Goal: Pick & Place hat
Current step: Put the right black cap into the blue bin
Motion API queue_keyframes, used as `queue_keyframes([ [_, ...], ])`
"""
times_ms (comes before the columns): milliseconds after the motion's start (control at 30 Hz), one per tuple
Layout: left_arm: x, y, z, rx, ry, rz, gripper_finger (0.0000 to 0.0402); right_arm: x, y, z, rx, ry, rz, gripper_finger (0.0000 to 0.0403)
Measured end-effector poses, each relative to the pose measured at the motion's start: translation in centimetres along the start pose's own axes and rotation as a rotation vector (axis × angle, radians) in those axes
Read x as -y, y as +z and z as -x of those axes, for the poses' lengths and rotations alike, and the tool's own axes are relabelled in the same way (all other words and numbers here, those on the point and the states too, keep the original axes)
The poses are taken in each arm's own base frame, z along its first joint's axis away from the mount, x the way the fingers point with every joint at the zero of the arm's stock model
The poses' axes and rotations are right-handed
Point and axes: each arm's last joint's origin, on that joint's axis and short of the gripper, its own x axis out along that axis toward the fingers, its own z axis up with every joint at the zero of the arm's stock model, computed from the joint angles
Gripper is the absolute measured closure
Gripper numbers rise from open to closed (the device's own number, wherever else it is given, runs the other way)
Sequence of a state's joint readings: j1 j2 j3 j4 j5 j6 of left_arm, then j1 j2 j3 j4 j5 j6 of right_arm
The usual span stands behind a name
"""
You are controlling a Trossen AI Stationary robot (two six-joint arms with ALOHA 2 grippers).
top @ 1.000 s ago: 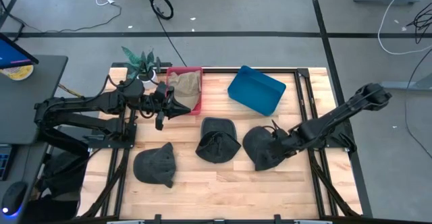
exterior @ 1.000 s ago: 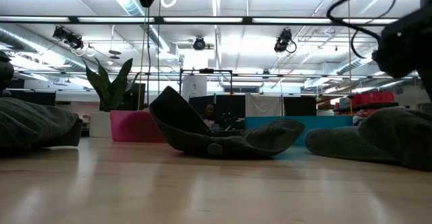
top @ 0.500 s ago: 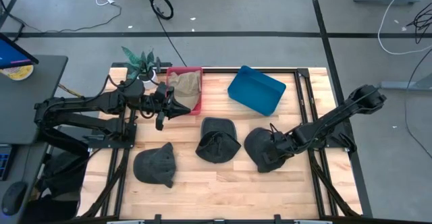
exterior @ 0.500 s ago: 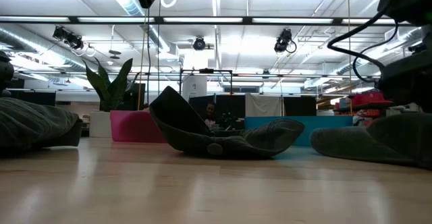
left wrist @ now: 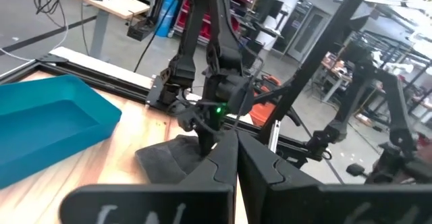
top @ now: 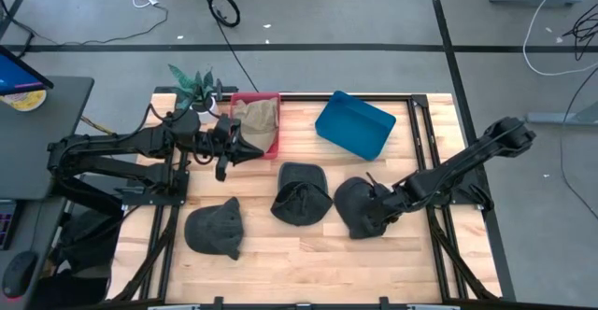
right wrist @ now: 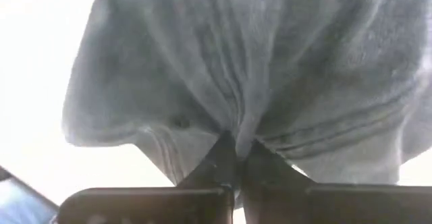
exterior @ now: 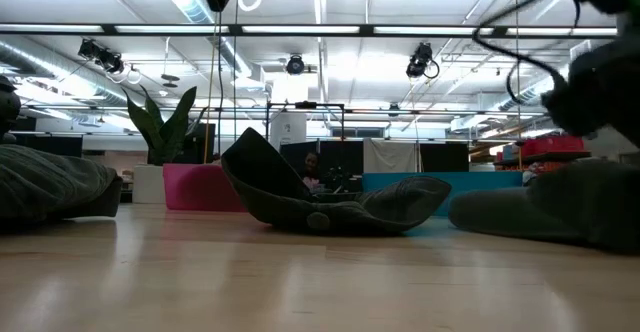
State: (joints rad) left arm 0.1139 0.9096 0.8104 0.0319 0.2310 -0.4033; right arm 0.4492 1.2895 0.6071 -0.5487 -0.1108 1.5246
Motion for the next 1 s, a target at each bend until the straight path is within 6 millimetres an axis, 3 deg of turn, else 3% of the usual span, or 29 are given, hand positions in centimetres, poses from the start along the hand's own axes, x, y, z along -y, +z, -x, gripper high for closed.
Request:
queue_keyframes([
  [500,0.0,0.0,0.0,0.003,0.001,-0.086,0.039,-5.1,-0.3,9.8,0.095,0.115,0.241,0.0402],
  [800,0.1,0.2,0.0,0.023,0.001,-0.116,0.0389,-9.4,1.9,17.7,0.411,0.524,0.365,0.0403],
  [1000,0.1,0.2,0.0,0.025,0.0,-0.116,0.0389,-11.2,3.2,23.7,0.683,0.843,0.437,0.0403],
])
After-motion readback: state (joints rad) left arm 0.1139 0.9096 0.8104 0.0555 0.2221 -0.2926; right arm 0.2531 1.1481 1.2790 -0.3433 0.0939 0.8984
